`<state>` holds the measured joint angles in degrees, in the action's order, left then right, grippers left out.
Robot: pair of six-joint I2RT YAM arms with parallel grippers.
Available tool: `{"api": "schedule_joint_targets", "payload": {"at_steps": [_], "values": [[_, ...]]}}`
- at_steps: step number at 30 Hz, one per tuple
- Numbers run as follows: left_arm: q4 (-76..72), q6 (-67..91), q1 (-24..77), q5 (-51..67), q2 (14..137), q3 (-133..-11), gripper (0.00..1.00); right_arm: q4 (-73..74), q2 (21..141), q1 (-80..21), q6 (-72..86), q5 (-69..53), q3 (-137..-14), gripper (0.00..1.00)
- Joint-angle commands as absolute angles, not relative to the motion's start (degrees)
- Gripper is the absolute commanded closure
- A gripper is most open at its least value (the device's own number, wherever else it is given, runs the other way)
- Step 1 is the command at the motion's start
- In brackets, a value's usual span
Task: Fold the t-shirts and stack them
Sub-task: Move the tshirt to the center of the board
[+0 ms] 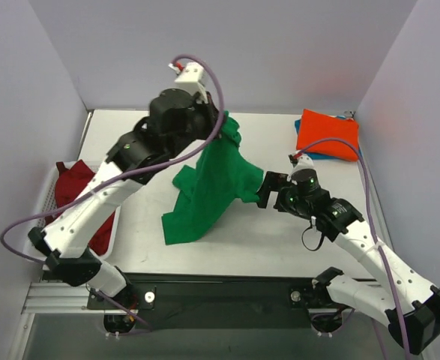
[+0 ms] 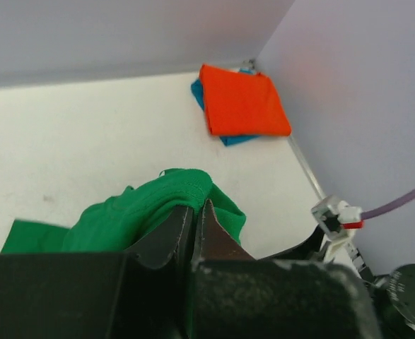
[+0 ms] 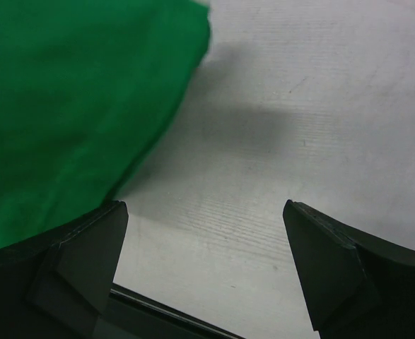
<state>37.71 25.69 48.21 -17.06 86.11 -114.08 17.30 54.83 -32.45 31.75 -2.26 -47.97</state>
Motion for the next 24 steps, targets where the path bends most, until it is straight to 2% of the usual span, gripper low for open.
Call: {"api": "schedule_joint_targets", "payload": {"at_steps": [1, 7, 10, 12, 13, 16, 17, 20, 21, 24], "values": [[30.06, 28.65, 48.69, -12.50, 90.94, -109.87, 0.98, 18.54, 51.86, -32.70, 34.01, 2.81, -45.01, 0.01], [25.14, 30.59, 48.60, -3.00, 100.61, -102.13, 0.62, 18.90, 43.96, -32.70, 39.89, 9.22, -35.97, 0.06], [26.72, 31.81, 48.60, -2.45, 102.22, -100.48, 0.61, 18.81, 41.66, -32.70, 40.43, 11.86, -33.15, 0.07], [25.76, 34.35, 48.26, -6.04, 100.21, -96.35, 0.60, 18.37, 43.06, -32.52, 40.69, 12.13, -33.13, 0.07], [25.32, 35.41, 47.90, -7.89, 96.98, -90.76, 0.56, 17.93, 44.20, -32.52, 40.69, 11.35, -33.22, 0.08], [25.05, 39.63, 45.62, -12.20, 89.42, -82.21, 0.51, 13.81, 49.73, -32.08, 38.67, 9.32, -33.92, 0.13], [25.83, 40.86, 43.27, -13.00, 87.21, -76.61, 0.45, 12.58, 52.79, -31.91, 38.15, 7.92, -34.36, 0.13], [26.80, 45.60, 38.43, -14.58, 76.93, -62.91, 0.45, 8.97, 60.27, -29.80, 36.92, 4.15, -35.94, 0.21], [27.59, 47.79, 37.97, -15.46, 74.03, -59.97, 0.45, 8.27, 61.95, -29.45, 36.74, 3.43, -36.73, 0.28], [32.15, 50.79, 36.48, -21.69, 63.92, -50.47, 0.45, 3.89, 65.91, -27.52, 36.91, 2.20, -36.30, 0.32]]}}
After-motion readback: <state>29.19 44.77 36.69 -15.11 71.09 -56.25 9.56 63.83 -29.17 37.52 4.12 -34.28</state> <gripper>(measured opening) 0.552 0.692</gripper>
